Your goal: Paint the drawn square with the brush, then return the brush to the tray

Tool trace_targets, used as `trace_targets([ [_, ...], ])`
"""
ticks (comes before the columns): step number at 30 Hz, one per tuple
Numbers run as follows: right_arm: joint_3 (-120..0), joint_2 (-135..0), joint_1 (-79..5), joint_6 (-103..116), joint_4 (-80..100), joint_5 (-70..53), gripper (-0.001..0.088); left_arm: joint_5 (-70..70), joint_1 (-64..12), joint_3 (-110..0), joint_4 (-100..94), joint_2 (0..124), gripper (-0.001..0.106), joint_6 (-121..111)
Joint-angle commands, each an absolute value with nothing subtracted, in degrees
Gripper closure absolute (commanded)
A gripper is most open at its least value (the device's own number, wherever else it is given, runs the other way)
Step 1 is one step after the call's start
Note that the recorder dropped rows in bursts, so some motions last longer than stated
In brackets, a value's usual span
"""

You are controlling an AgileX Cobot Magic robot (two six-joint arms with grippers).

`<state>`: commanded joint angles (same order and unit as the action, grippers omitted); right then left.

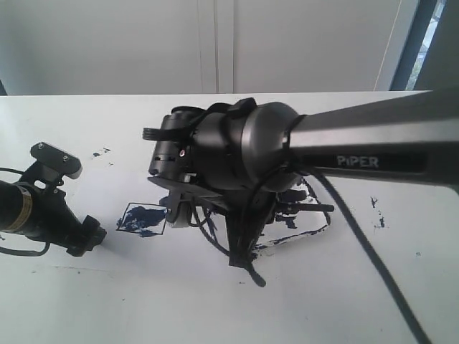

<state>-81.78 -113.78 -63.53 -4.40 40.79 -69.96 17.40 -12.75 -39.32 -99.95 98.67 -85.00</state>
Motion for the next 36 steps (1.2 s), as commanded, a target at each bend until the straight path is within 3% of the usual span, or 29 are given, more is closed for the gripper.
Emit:
trace_targets([
  [36,-81.1,-115.0,-68.5,-4.2,41.2,-70.0,0.0868,18.4,-12.7,-39.3,-99.9,98.7,0.011,-85.3],
])
